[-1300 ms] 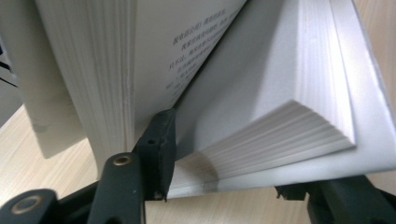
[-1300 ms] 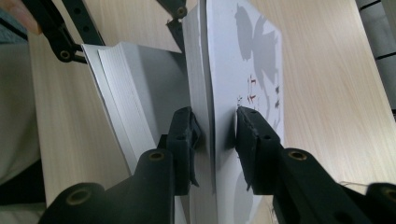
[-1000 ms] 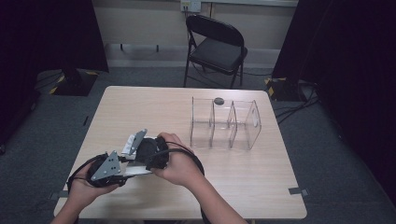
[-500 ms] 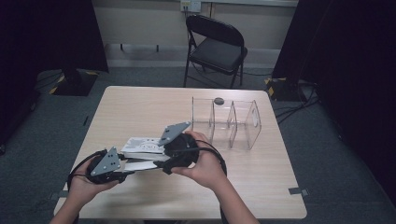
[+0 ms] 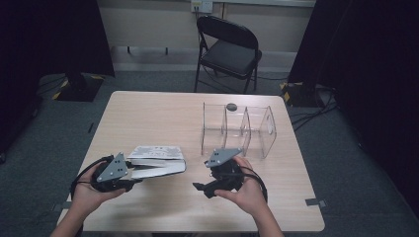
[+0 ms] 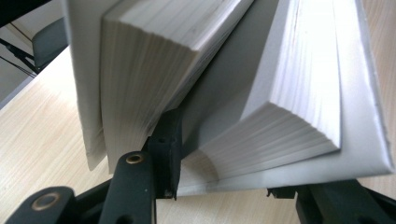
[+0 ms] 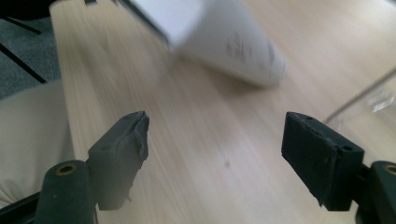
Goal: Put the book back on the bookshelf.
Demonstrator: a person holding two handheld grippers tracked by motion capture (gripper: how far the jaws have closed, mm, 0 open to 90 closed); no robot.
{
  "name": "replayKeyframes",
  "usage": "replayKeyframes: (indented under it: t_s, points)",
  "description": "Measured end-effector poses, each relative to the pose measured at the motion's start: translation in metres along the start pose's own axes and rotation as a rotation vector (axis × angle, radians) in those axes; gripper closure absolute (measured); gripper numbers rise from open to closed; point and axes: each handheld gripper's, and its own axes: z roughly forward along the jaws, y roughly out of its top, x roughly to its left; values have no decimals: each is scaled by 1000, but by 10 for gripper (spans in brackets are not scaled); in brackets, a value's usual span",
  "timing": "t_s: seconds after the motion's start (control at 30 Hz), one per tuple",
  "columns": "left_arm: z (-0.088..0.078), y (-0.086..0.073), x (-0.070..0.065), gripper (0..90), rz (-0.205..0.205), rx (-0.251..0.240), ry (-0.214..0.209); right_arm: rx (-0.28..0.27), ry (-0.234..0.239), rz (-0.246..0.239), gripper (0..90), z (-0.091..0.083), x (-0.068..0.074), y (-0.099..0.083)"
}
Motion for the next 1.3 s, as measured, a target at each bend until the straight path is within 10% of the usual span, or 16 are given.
replayKeyframes:
  t_s: [0.6, 1.3]
  points:
    - [-5, 23, 17, 606, 30, 122, -28, 159, -37, 59, 175, 61, 0, -78]
    - [-5, 38, 48, 663, 5, 184, -54, 57, -79, 88, 131, 63, -2, -90]
